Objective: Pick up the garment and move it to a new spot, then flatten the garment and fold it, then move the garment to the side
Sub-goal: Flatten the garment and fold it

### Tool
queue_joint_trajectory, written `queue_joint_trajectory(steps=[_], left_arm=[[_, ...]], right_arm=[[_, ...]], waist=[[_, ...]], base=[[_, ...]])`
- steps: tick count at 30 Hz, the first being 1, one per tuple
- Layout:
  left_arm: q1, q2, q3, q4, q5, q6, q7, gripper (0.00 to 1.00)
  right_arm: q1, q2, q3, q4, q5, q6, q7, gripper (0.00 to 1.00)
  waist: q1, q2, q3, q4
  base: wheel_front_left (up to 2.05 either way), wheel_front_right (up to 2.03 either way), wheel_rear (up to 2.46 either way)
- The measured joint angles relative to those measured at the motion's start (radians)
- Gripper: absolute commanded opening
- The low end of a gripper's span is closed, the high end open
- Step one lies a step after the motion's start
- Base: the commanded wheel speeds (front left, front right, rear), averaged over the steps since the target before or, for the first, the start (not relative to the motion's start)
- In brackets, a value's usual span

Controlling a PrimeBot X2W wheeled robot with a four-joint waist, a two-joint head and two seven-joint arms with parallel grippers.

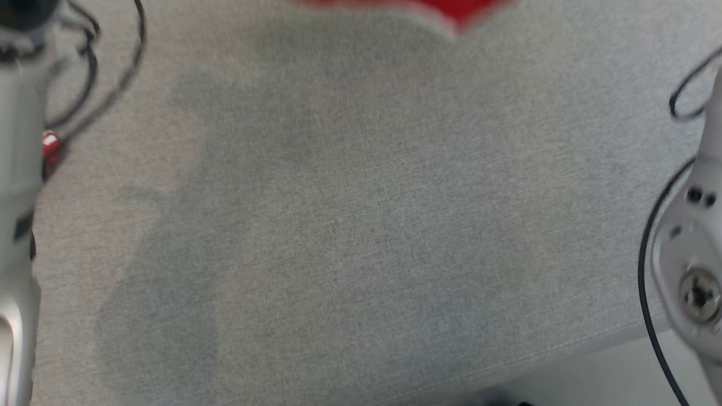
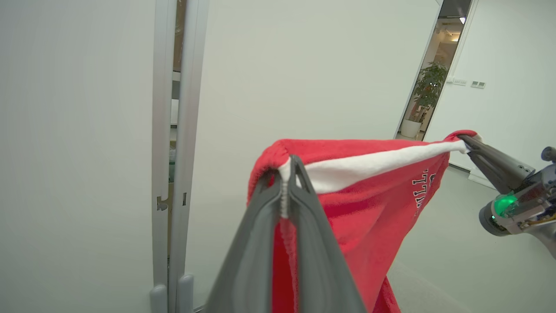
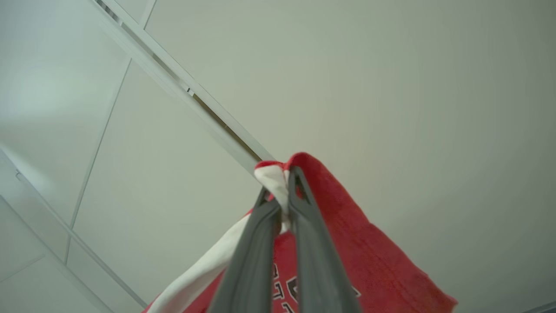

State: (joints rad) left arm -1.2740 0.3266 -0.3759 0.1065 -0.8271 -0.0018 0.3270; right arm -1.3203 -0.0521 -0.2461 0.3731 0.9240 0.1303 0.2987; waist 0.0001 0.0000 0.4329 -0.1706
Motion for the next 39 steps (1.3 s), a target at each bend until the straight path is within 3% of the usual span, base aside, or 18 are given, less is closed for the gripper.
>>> queue_joint_trajectory(steps=[3, 6, 10, 13, 16, 19, 22, 28, 32, 36, 39], left_arm=[[-0.120, -0.041, 0.010, 0.169, 0.040, -0.050, -0.125, 0.00], [-0.163, -0.068, -0.002, 0.305, 0.068, -0.090, -0.247, 0.00], [-0.103, -0.096, -0.025, 0.397, 0.044, -0.121, -0.368, 0.00], [0.050, -0.097, -0.054, 0.416, 0.001, -0.125, -0.451, 0.00], [0.265, -0.078, -0.134, 0.351, -0.054, -0.126, -0.510, 0.00], [0.458, -0.036, -0.196, 0.288, -0.082, -0.126, -0.547, 0.00], [0.630, -0.011, -0.213, 0.225, -0.112, -0.127, -0.574, 0.00], [0.964, -0.014, -0.222, 0.115, -0.120, -0.120, -0.590, 0.00], [1.181, -0.028, -0.221, 0.031, -0.143, -0.085, -0.591, 0.00], [1.293, -0.027, -0.221, -0.069, -0.161, -0.065, -0.589, 0.00], [1.302, -0.023, -0.222, -0.114, -0.173, -0.064, -0.577, 0.00]], right_arm=[[-0.166, 0.001, 0.044, 0.169, 0.011, 0.000, -0.151, 0.00], [-0.221, 0.002, 0.126, 0.301, 0.061, 0.000, -0.271, 0.00], [-0.148, 0.005, 0.224, 0.359, 0.127, 0.000, -0.351, 0.00], [0.016, 0.002, 0.293, 0.334, 0.140, 0.000, -0.377, 0.00], [0.247, -0.005, 0.330, 0.263, 0.156, 0.000, -0.376, 0.00], [0.463, -0.054, 0.332, 0.170, 0.190, 0.000, -0.368, 0.00], [0.667, -0.084, 0.322, 0.068, 0.239, 0.000, -0.354, 0.00], [1.082, -0.146, 0.286, -0.168, 0.286, 0.001, -0.341, 0.00], [1.352, -0.165, 0.238, -0.338, 0.303, 0.001, -0.311, 0.00], [1.544, -0.151, 0.183, -0.481, 0.309, 0.001, -0.277, 0.00], [1.570, -0.131, 0.137, -0.513, 0.303, 0.001, -0.253, 0.00]], waist=[[0.0000, 0.0000, 0.064, -0.002], [0.0000, 0.0000, 0.125, -0.003], [0.0001, 0.0000, 0.176, -0.002], [0.0002, 0.0000, 0.185, 0.002], [0.0001, 0.0000, 0.168, 0.004], [0.0000, 0.0000, 0.137, 0.006], [-0.0002, 0.0000, 0.093, 0.010], [-0.0002, 0.0000, -0.020, 0.034], [-0.0002, 0.0000, -0.105, 0.053], [-0.0002, 0.0000, -0.175, 0.078], [-0.0003, 0.0000, -0.202, 0.102]], base=[[0.00, 0.00, 0.00], [0.00, 0.00, 0.00], [0.00, 0.00, 0.00], [0.00, 0.00, 0.00], [0.00, 0.00, 0.00], [0.00, 0.00, 0.00], [0.00, 0.00, 0.00], [0.00, 0.00, 0.00], [0.00, 0.00, 0.00], [0.00, 0.00, 0.00], [0.00, 0.00, 0.00]])
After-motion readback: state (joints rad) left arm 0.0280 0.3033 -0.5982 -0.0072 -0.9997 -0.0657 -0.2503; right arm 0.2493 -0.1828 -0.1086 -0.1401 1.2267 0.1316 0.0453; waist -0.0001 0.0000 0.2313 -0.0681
